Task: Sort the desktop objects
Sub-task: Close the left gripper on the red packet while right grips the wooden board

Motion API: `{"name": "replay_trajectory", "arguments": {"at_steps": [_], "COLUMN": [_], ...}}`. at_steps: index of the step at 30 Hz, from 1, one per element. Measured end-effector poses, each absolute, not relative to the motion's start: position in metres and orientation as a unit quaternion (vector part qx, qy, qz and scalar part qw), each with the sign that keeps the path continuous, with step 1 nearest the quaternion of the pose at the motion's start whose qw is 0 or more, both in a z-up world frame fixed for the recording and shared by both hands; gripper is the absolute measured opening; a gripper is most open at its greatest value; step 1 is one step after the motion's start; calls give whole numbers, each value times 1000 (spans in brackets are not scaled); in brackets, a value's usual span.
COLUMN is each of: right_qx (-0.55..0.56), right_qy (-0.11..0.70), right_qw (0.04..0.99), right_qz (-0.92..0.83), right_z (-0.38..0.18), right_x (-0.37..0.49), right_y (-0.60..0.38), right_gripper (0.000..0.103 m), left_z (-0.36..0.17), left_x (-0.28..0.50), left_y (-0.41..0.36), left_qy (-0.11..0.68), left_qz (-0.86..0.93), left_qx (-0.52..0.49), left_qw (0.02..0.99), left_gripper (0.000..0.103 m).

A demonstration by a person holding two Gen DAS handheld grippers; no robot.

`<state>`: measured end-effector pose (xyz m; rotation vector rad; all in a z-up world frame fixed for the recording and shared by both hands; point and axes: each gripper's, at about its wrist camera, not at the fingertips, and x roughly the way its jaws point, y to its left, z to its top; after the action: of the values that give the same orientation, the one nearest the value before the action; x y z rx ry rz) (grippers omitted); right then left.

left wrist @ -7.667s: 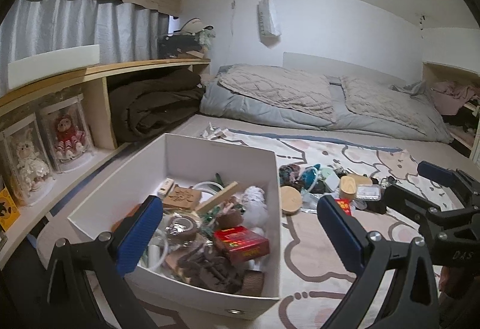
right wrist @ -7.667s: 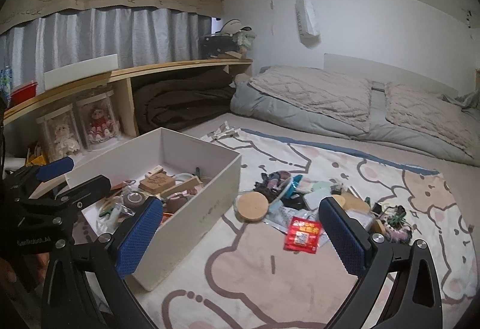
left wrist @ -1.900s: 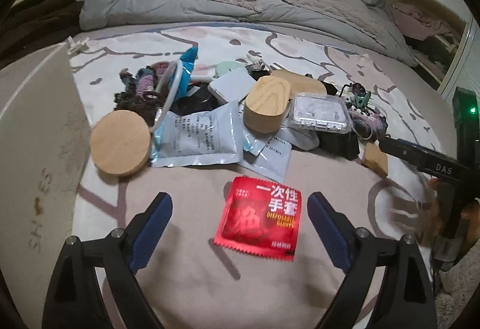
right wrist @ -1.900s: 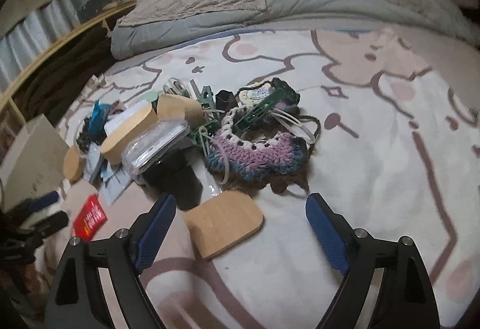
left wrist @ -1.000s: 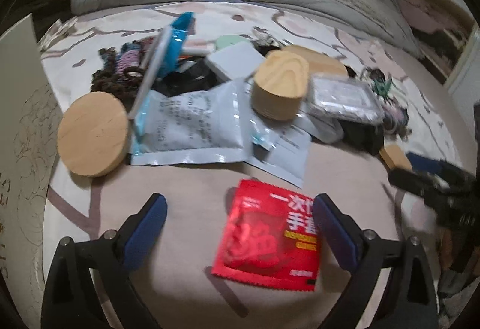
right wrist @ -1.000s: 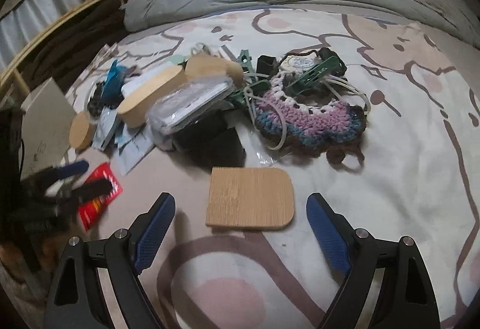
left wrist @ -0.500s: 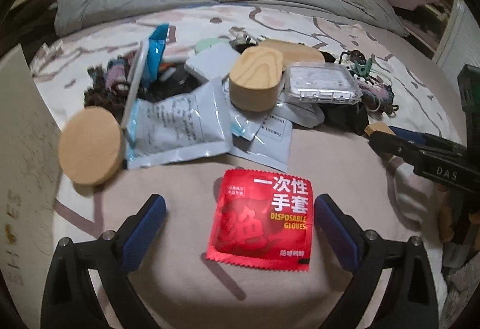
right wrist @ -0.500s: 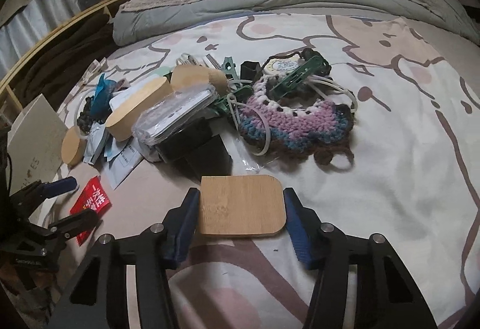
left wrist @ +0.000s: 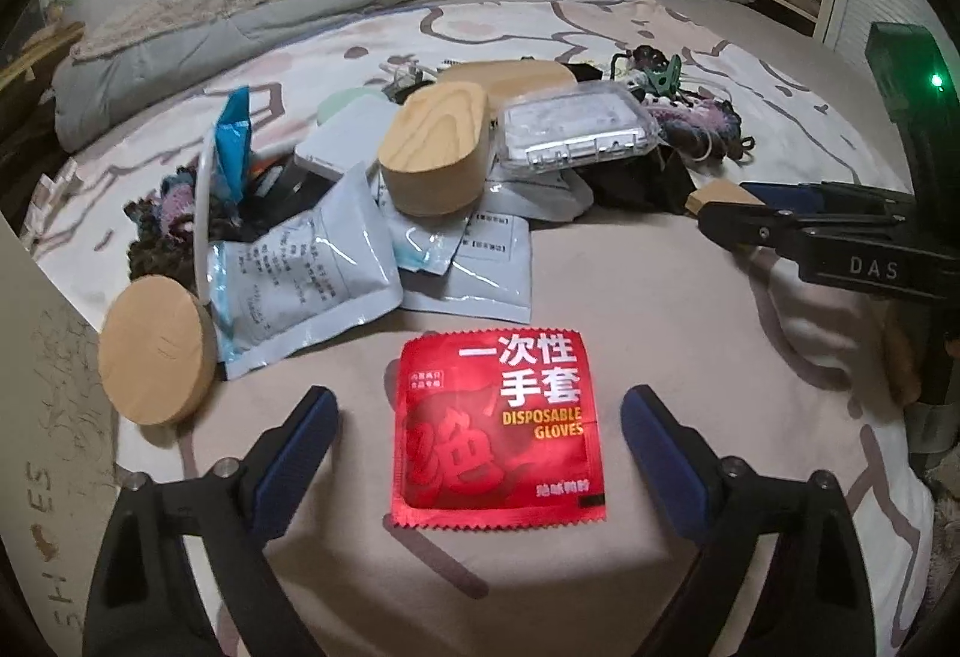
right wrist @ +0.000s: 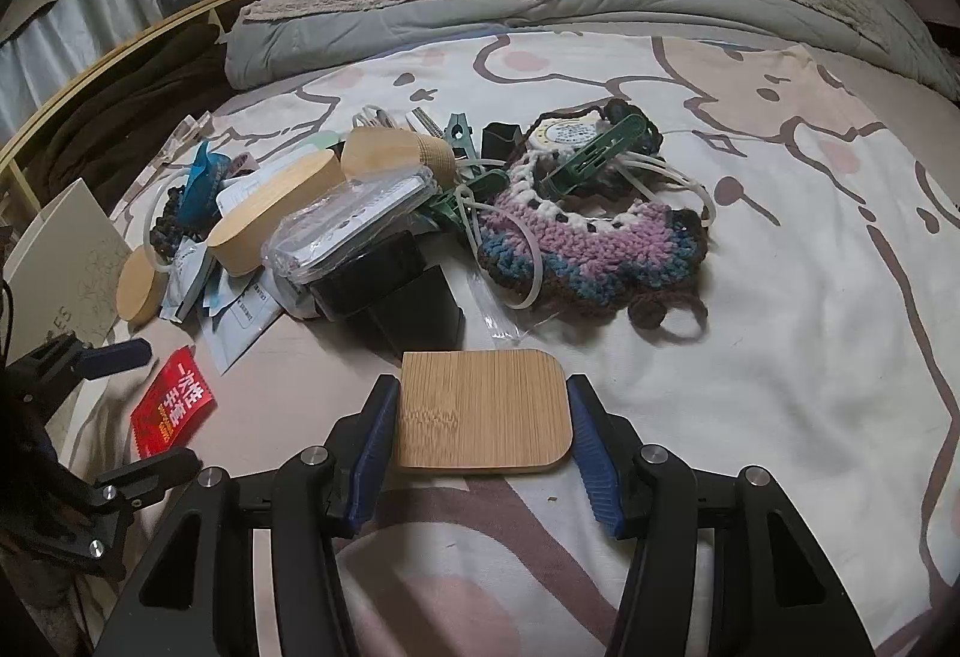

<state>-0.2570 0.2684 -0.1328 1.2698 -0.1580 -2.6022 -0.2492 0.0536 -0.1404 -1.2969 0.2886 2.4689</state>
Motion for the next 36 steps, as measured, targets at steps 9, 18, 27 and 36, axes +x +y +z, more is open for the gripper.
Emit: {"name": "replay_trajectory", "arguments": {"at_steps": [9, 18, 27, 36], "right_qx": [433, 431, 421, 399], "right_qy": [-55, -54, -67, -65], "right_qw": [121, 120, 123, 118], "right_qz": [-892, -893, -896, -907], "right_z": [-132, -132, -128, -115], "right_x": [-256, -255, -252, -238], "right_y": [268, 268, 272, 270], "right_gripper": [56, 56, 56, 56], "left_z": [-141, -140, -135, -121], "left_x": [-254, -249, -241, -229], "left_y": [40, 40, 41, 39], "left_qy": [49, 60, 67, 55], "left_qz": [869, 873, 881, 896], "left_qx": [-467, -462, -452, -429], "left_qw": [156, 141, 120, 102], "left_gripper": [69, 63, 63, 63]}}
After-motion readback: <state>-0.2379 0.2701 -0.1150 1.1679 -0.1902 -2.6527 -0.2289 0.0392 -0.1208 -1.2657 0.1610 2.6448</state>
